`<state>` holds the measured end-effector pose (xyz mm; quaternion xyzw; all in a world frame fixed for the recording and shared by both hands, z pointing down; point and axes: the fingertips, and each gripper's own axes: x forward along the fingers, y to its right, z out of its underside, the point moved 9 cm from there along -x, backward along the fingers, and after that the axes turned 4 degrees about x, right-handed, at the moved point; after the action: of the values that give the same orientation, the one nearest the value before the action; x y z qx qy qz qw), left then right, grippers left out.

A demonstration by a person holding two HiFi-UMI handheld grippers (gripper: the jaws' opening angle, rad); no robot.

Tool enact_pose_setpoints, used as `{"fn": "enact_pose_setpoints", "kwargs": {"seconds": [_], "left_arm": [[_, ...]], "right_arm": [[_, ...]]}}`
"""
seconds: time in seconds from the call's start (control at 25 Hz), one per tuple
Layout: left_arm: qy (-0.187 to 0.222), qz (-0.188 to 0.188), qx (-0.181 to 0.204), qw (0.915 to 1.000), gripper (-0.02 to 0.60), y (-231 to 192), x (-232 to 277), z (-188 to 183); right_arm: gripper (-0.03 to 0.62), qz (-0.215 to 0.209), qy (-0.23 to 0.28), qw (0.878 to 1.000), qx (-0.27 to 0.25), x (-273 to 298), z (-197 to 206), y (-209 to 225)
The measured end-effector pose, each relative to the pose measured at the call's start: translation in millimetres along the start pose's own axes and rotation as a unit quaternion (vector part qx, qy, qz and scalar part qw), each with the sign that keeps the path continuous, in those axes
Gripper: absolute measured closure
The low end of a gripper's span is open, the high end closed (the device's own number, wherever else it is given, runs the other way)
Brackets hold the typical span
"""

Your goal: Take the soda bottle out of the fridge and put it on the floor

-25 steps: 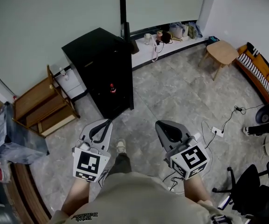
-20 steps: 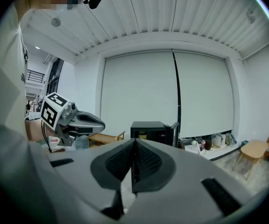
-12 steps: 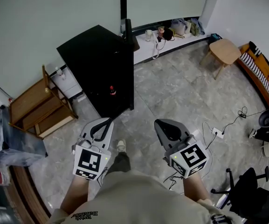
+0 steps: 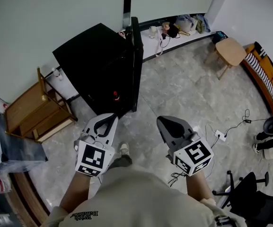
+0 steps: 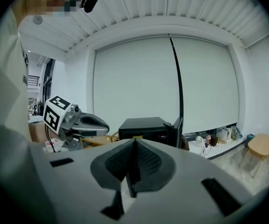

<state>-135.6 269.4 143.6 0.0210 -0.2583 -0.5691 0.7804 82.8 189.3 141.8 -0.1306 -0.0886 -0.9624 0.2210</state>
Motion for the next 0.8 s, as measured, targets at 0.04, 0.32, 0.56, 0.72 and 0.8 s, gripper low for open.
{"fn": "enact_pose_setpoints", "kwargs": {"seconds": [0.04, 0.32, 0.56, 0.72, 0.8], "left_arm": [[-0.002, 0.003, 0.000, 1.0000, 0.575, -12, 7, 2], [-0.012, 0.031, 0.013, 0.9994, 0.575, -81, 56, 21], [-0.018, 0.036, 0.018, 0.9990, 0.575, -117, 91, 37], [-0.020, 0.036, 0.001, 0.9992, 0.574, -130, 107, 48], [-0.019, 0.037, -0.006, 0.9991, 0.574, -134, 116, 51]], "right_arm": [[0.599, 0.001, 0.000, 1.000, 0.001, 13, -4, 4], [0.599, 0.019, 0.005, 1.000, 0.004, 95, -25, 26], [0.599, 0.024, -0.005, 1.000, 0.011, 141, -28, 45], [0.599, 0.022, -0.004, 1.000, 0.019, 159, -26, 57], [0.599, 0.026, -0.010, 0.999, 0.018, 166, -26, 65]]}}
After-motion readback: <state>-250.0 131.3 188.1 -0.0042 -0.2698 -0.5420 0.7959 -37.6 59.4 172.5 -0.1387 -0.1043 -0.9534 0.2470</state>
